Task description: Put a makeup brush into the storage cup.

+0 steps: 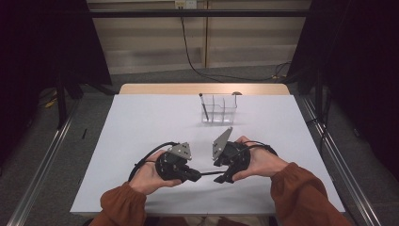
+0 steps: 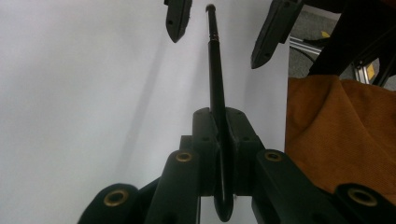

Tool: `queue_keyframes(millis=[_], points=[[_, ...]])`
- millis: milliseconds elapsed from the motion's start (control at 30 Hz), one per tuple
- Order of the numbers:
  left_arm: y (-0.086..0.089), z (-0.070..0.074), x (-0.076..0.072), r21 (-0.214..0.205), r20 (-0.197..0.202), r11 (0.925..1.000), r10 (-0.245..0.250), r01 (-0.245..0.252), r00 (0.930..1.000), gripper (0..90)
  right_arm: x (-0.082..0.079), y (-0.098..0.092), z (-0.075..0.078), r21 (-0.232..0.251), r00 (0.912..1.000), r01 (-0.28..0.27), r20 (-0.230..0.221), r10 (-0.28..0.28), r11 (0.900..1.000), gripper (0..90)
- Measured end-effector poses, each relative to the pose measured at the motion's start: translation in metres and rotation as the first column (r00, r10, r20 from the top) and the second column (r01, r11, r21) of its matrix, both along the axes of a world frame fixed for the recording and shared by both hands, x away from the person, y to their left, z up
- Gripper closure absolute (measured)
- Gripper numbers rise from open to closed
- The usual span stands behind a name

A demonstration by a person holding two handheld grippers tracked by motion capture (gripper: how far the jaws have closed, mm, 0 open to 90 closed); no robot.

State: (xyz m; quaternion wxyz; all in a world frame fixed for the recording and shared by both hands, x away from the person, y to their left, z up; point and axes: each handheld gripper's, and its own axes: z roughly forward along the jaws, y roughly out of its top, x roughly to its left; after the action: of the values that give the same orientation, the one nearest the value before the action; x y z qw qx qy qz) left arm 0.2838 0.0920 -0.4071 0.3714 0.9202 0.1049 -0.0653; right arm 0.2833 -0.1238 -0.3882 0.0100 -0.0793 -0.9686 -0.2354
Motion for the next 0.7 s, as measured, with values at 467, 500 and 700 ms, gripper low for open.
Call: queue_keyframes(millis=[467, 500, 700], points=[[0.016, 0.003, -0.003, -0.023, 0.009, 0.9988, 0.043, -0.042, 0.9991, 83.8, 0.001, -0.021, -0.002, 0.137, 0.9891, 0.133, 0.044, -0.141, 0.9815, 13.9], [0.018, 0.004, -0.003, -0.022, 0.011, 0.9988, 0.044, -0.043, 0.999, 83.7, 0.001, -0.022, -0.001, 0.148, 0.9891, 0.138, 0.031, -0.144, 0.9793, 12.8], [0.029, 0.004, -0.004, -0.044, 0.009, 0.9964, 0.073, -0.073, 0.9973, 83.7, -0.001, -0.032, -0.002, 0.186, 0.9819, 0.18, 0.026, -0.188, 0.966, 5.7]])
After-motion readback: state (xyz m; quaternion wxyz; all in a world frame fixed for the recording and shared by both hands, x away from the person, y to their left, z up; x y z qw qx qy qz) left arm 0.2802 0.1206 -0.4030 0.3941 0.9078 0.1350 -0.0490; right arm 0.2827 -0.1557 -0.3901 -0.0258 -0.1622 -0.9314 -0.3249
